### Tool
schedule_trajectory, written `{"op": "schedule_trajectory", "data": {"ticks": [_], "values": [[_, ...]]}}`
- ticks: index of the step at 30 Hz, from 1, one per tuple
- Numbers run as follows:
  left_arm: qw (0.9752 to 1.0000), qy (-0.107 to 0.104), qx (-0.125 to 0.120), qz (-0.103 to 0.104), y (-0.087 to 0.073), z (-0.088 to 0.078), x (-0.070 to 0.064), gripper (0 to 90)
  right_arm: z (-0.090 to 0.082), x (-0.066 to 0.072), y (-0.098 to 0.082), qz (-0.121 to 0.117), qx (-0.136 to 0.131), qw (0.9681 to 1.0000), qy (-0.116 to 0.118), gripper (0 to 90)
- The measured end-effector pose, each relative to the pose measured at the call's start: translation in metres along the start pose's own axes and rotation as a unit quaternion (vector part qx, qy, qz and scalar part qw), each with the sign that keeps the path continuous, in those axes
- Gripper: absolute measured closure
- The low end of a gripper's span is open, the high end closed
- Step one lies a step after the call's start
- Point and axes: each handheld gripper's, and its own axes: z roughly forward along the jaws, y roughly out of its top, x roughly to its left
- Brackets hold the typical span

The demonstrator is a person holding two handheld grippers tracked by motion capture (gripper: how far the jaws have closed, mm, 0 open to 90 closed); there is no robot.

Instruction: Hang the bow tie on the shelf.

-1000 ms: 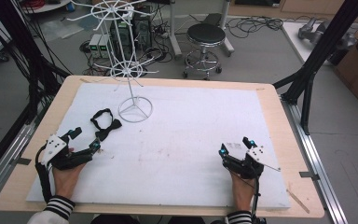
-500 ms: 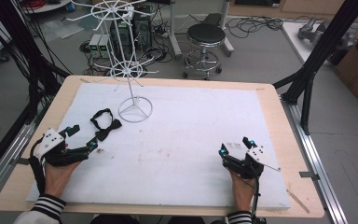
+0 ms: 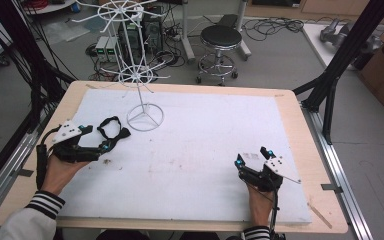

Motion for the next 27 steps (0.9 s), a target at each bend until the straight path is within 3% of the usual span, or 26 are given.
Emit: {"op": "schedule_trajectory", "data": {"ticks": [1,2,3,7,10,11,27], "values": [[0.9996,-0.002,0.026,0.006,0.004,0.007,0.004,14.4,0.000,0.000,0.000,0.000,0.000,1.0000,-0.001,10.4],[0.9996,-0.002,0.026,0.006,0.004,0.007,0.004,14.4,0.000,0.000,0.000,-0.001,0.000,1.0000,-0.001,10.4],[0.9986,-0.006,0.051,0.008,0.007,0.014,0.008,14.4,0.000,0.000,0.000,-0.002,-0.001,1.0000,-0.001,10.4],[0.9955,-0.010,0.094,0.011,0.009,0.027,0.014,14.4,0.000,0.000,0.000,-0.001,0.000,1.0000,-0.001,10.4],[0.9938,-0.008,0.109,0.016,0.011,0.034,0.016,14.5,0.000,0.000,0.000,0.000,0.000,1.0000,0.000,10.4],[0.9916,-0.009,0.128,0.020,0.013,0.040,0.019,14.7,0.000,0.000,0.000,0.002,0.000,1.0000,0.001,10.4],[0.9799,-0.020,0.190,0.056,0.015,0.068,0.021,18.7,0.000,0.000,0.000,0.000,0.000,1.0000,0.001,10.4]]}}
